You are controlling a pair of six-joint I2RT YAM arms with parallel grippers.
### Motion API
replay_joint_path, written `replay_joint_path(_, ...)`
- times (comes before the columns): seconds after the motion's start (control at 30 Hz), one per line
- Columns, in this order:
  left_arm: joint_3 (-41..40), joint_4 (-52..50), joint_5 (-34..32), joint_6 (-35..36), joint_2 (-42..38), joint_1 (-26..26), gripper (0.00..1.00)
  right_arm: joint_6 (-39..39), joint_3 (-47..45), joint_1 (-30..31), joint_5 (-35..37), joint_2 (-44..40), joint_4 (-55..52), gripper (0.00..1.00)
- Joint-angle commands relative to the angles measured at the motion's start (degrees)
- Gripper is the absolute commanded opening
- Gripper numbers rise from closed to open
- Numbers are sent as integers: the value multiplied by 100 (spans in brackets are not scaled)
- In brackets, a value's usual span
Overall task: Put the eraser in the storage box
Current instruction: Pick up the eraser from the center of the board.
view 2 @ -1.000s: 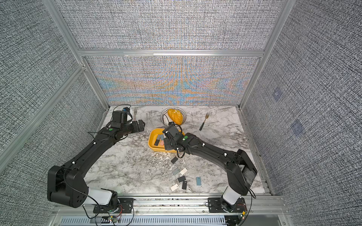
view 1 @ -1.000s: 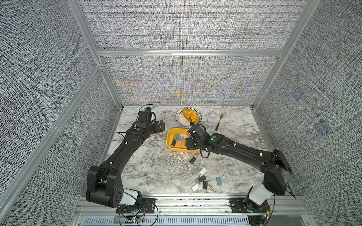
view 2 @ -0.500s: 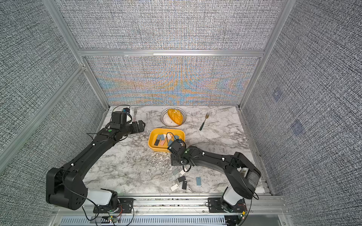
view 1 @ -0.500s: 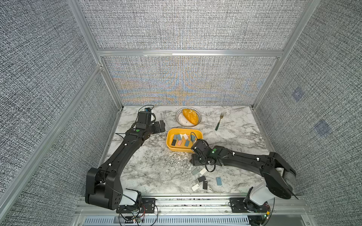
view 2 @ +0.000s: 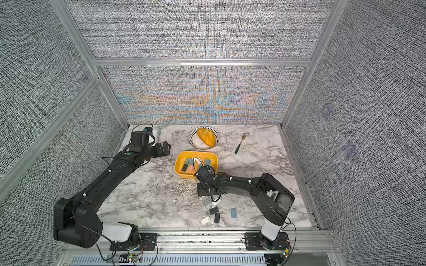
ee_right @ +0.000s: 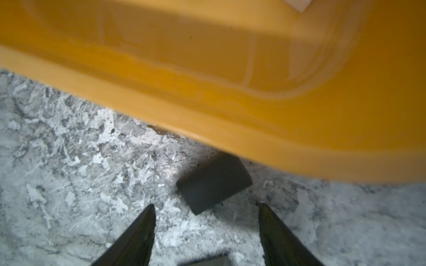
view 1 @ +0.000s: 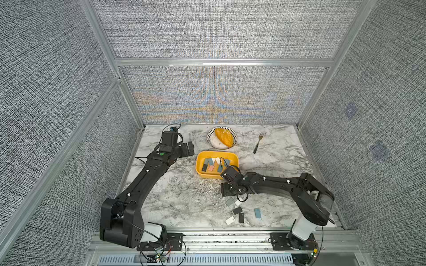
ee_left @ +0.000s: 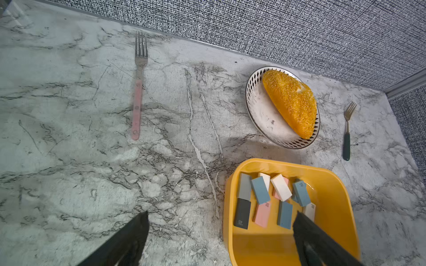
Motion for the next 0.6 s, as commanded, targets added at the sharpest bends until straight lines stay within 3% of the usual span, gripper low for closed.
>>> replay_joint_path(0.0,-8,162,-7,-4,-21,6,100,-80,87,-13,-49,79,138,71)
replay_joint_path(0.57,-17,155,-66,2,-2,6,100,-340,565,64,164,595,-170,70)
